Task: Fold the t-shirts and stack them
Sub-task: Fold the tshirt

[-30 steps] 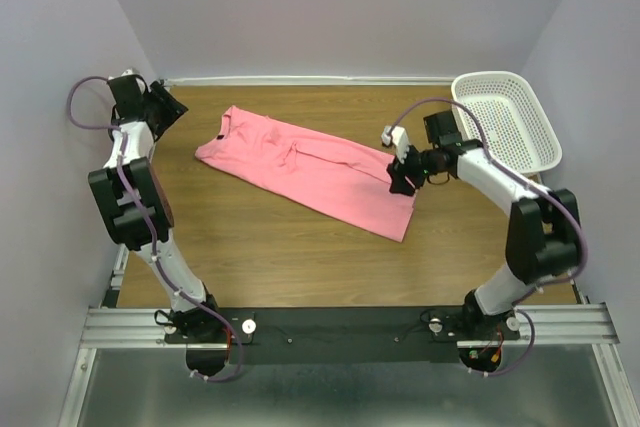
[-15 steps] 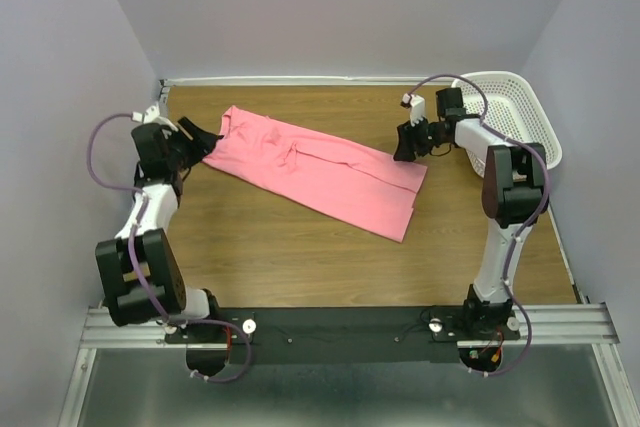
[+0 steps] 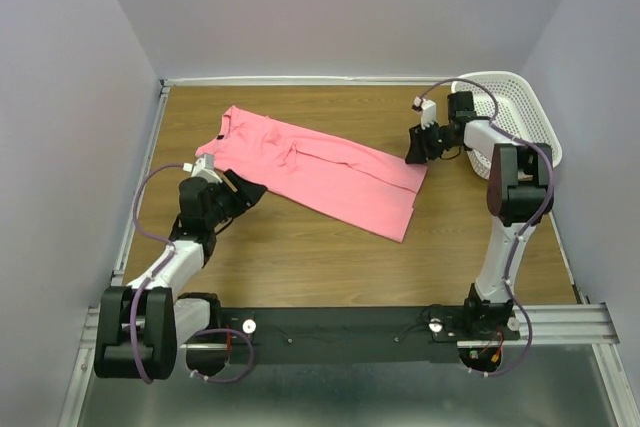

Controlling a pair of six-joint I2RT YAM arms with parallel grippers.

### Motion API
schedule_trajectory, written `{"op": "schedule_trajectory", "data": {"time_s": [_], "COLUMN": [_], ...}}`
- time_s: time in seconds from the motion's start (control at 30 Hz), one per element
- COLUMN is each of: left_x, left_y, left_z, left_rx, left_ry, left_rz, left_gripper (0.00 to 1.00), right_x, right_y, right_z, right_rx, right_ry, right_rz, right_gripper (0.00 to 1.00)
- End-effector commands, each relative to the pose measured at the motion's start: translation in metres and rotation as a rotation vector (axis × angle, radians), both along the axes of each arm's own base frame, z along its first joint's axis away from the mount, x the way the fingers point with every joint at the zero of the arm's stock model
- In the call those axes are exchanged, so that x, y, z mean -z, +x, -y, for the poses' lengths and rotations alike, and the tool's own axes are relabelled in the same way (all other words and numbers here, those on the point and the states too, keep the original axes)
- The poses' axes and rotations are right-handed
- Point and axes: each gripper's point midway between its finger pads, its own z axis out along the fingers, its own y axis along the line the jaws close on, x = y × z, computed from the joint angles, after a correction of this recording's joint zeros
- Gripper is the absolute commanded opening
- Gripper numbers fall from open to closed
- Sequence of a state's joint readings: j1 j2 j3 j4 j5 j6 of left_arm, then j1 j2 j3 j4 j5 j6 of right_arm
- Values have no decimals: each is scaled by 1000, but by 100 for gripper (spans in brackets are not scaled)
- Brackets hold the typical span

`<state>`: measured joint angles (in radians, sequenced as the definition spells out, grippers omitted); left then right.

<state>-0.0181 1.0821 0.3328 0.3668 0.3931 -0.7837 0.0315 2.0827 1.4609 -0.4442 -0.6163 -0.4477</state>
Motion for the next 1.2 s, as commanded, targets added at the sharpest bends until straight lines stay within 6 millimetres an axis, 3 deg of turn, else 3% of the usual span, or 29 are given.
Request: {"op": "schedule_trajectory", "data": {"time_s": [0.0, 0.2, 0.3, 0.4, 0.47, 0.53, 0.57, 0.63, 0.67, 0.7, 0.73, 0.77, 0.8, 0.83, 0.87, 0.9, 0.93, 0.97, 1.0, 1.1, 1.17], "left_x": [-4, -17, -21, -21, -28, -33, -49, -52, -74, -59, -59, -56, -54, -49, -69, -33, -27, -40, -16, -22, -30], "left_y": [2, 1, 1, 3, 9, 19, 32, 51, 70, 84, 98, 125, 139, 153, 176, 191, 202, 218, 225, 234, 228], "left_z": [13, 22, 21, 20, 19, 14, 10, 7, 5, 4, 2, 3, 6, 9, 15, 20, 23, 28, 29, 27, 19], "left_rx": [-4, 20, 14, 3, -5, -24, -46, -60, -68, -66, -69, -51, -35, -14, 26, 50, 70, 88, 89, 68, 46], "left_ry": [-55, -65, -65, -64, -57, -18, -3, 28, 49, 70, 86, 117, 129, 138, 145, 148, 145, 135, 128, 135, 174], "left_rz": [29, 69, 80, 79, 99, 108, 136, 126, 168, 120, 111, 90, 76, 57, 81, -4, -19, -6, -56, -34, 1], "left_gripper": [66, 66, 66, 66, 65, 65, 65, 65, 65, 65, 65, 65, 64, 63, 60, 59, 58, 54, 53, 52, 53], "right_x": [22, 27, 27, 29, 28, 26, 30, 26, 33, 32, 25, 29, 27, 26, 14, 12, 5, -6, -17, -43, -63], "right_y": [-16, -49, -57, -67, -71, -76, -86, -97, -114, -121, -126, -141, -146, -152, -152, -156, -155, -152, -146, -132, -115], "right_z": [12, 10, 22, 35, 44, 61, 65, 81, 84, 88, 95, 99, 102, 106, 111, 112, 114, 114, 110, 95, 72], "right_rx": [14, -55, -42, -29, -9, 18, 24, 32, 26, 26, 21, 20, 17, 11, 26, 28, 39, 47, 42, 22, -33], "right_ry": [-4, -5, -18, -52, -66, -104, -116, -175, -192, -211, -251, -262, -272, -289, -297, -296, -296, -295, -270, -186, -92], "right_rz": [-78, -129, -144, -154, -157, -147, -165, -147, -176, -170, -147, -166, -160, -153, -115, -108, -87, -48, -9, 64, 107], "right_gripper": [49, 34, 25, 1, 1, 1, 1, 1, 1, 1, 0, 1, 2, 15, 26, 35, 48, 52, 54, 59, 60]}}
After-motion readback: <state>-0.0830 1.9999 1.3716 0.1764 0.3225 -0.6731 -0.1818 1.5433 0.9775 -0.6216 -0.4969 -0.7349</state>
